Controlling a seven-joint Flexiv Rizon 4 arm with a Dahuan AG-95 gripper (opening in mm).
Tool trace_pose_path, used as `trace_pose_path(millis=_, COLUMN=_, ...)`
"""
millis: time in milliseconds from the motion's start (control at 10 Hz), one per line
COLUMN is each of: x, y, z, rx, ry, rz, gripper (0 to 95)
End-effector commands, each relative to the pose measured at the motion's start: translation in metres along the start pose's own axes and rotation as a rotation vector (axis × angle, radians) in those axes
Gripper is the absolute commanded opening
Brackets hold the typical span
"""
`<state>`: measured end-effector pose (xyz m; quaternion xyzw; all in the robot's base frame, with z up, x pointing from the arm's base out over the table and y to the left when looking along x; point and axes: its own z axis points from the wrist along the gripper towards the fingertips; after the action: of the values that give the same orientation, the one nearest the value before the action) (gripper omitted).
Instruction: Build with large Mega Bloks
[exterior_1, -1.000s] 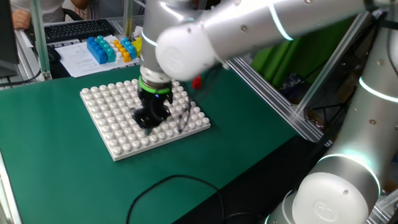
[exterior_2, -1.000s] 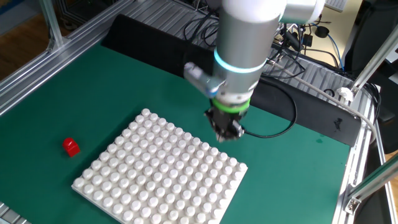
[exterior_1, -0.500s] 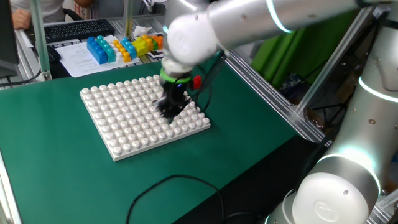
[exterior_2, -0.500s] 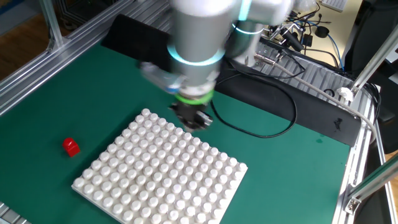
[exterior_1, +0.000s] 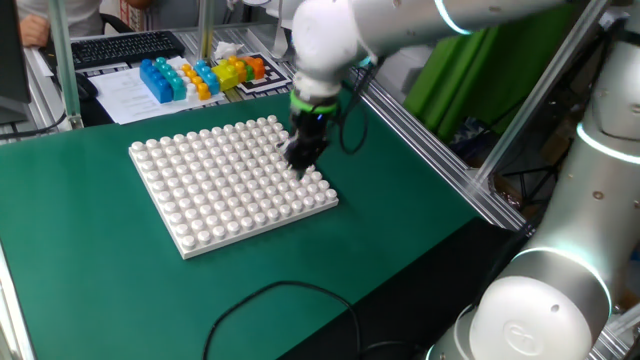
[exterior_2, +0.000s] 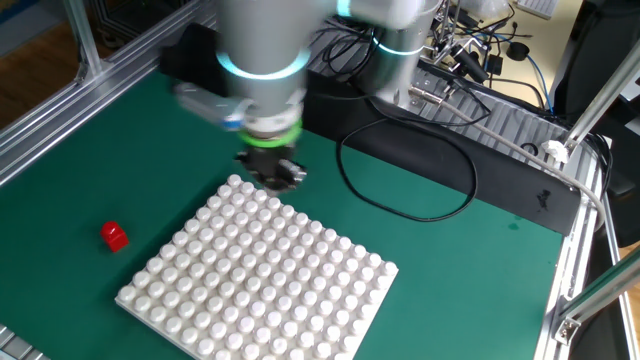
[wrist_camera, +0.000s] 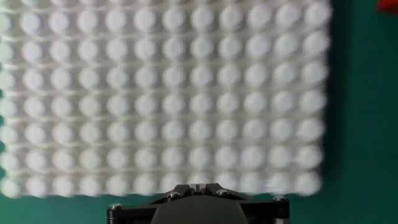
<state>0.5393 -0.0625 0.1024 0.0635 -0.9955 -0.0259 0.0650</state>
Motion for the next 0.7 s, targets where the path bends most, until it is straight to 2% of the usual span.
trace_pose_path(millis=100, x=-0.030, y=-0.065, z=-0.016, rx=-0.005, ry=0.029, rz=-0.109, gripper=0.0)
trace_pose_path(millis=200, x=-0.029, y=-0.080, z=-0.016, rx=-0.009, ry=0.029, rz=-0.118, gripper=0.0)
trace_pose_path(millis=400, x=-0.024, y=-0.092, z=-0.016, rx=-0.008, ry=0.017, rz=-0.118, gripper=0.0)
trace_pose_path(millis=500, x=-0.032, y=-0.107, z=-0.021, rx=-0.023, ry=0.013, rz=-0.121, gripper=0.0)
trace_pose_path(millis=700, x=-0.047, y=-0.126, z=-0.022, rx=-0.067, ry=0.008, rz=-0.127, gripper=0.0)
